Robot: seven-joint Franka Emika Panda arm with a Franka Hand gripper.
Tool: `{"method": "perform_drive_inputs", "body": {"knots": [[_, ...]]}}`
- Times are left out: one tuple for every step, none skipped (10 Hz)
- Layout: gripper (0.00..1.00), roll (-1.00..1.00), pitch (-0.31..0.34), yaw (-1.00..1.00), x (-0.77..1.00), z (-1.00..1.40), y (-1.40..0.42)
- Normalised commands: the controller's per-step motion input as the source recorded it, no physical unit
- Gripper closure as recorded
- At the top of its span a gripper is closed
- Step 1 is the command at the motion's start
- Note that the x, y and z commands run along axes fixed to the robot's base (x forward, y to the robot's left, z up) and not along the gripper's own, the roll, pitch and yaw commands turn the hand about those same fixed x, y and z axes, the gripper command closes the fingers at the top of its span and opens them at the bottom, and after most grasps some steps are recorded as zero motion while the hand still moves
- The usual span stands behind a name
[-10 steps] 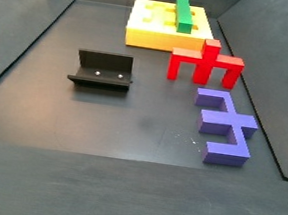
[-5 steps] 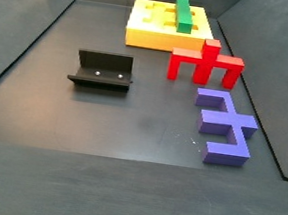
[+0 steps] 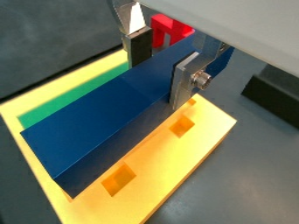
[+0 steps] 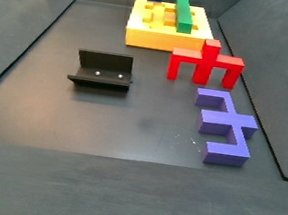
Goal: Pick up the blue object. Move up. Move to above the board. Insert the blue object.
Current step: Insert the blue object.
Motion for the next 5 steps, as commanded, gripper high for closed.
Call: {"method": "perform_drive_inputs", "body": {"knots": [[1.00,0.19,-0.104,0.00,-0.10,-0.90,-0.01],[1.00,0.16,-0.176,0.00,-0.25,-0.83,0.00],[1.00,0.03,-0.231,0.00,-0.43,-0.71,0.00],[1.00,-0.06,-0.243,0.06,-0.24,-0.45,-0.03],[1.00,-0.12,-0.141,0.00,0.00,-0.38,-0.07]]}}
